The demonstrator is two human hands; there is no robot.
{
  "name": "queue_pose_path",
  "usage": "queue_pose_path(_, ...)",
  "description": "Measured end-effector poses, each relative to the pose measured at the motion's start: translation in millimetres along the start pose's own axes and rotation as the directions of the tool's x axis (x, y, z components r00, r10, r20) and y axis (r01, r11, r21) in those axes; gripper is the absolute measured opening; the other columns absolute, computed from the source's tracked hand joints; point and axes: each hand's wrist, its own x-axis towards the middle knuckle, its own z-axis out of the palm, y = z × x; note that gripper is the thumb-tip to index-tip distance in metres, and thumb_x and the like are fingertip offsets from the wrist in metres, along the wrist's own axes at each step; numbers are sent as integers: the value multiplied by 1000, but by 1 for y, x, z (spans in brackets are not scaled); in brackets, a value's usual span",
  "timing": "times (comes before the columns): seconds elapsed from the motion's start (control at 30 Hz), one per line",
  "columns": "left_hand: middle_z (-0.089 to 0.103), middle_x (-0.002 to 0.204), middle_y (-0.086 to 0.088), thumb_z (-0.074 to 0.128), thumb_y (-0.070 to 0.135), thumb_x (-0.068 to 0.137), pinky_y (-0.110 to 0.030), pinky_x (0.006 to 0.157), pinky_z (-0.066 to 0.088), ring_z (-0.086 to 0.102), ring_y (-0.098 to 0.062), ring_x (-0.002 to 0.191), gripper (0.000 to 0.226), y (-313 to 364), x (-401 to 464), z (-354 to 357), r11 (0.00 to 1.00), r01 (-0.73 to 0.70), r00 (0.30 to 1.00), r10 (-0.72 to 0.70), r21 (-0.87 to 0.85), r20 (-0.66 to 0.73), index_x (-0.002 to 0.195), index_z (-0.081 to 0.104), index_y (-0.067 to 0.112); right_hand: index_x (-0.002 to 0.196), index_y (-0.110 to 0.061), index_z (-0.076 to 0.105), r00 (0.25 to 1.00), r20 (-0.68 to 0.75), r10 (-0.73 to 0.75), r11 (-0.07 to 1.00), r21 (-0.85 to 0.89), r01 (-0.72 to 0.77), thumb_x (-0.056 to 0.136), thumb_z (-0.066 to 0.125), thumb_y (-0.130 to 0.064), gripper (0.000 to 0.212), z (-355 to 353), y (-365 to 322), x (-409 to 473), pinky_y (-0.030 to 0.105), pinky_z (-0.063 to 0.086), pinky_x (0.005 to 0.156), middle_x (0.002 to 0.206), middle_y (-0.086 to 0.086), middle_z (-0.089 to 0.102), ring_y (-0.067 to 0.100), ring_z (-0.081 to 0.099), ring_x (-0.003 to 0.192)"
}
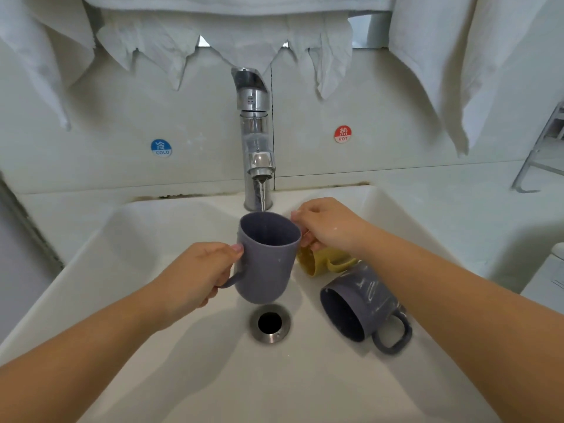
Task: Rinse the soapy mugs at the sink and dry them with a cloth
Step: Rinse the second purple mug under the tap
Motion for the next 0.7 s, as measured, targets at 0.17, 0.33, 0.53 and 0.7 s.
queue_pose_path(0.17, 40, 50, 7, 47, 29, 100, -21, 46, 27, 35, -12, 47, 47, -1, -2, 1, 989, -120, 992, 123, 87, -35, 57, 35, 13, 100, -7, 67, 1000, 3, -2, 999, -43, 2, 101, 45, -29, 31, 1, 0, 0, 35, 57, 80, 93, 13, 70, 28, 66, 87)
queue_pose_path(0.33, 39, 50, 13, 48, 34, 96, -29, 53, 27, 34, -8, 50, 41, -13, 0, -11, 813, -267, 937, 344, 518, -58, 62, 39, 13, 98, -9, 67, 1000, -2, 1, 1000, -28, -2, 99, 47, -23, 25, 3, 1, 0, 33, 56, 78, 94, 13, 70, 27, 65, 86)
queue_pose_path(0.53, 43, 69, 12, 49, 34, 87, -28, 59, 32, 43, -10, 67, 28, -20, 1, -15, 486, -450, 804, 585, 749, 103, 63, 47, 20, 96, -9, 66, 999, -23, -30, 998, -59, 29, 97, 50, -23, 21, 5, 4, 1, 36, 55, 82, 89, 9, 70, 26, 66, 85)
queue_pose_path(0.7, 44, 64, 8, 43, 29, 83, -29, 51, 33, 32, -16, 58, 28, -15, -6, -15, 117, -459, 622, 750, 881, 224, 60, 56, 20, 80, -10, 61, 997, -45, -65, 993, -106, 60, 99, 48, -25, 28, 4, 7, -1, 35, 51, 76, 71, 3, 60, 16, 54, 66)
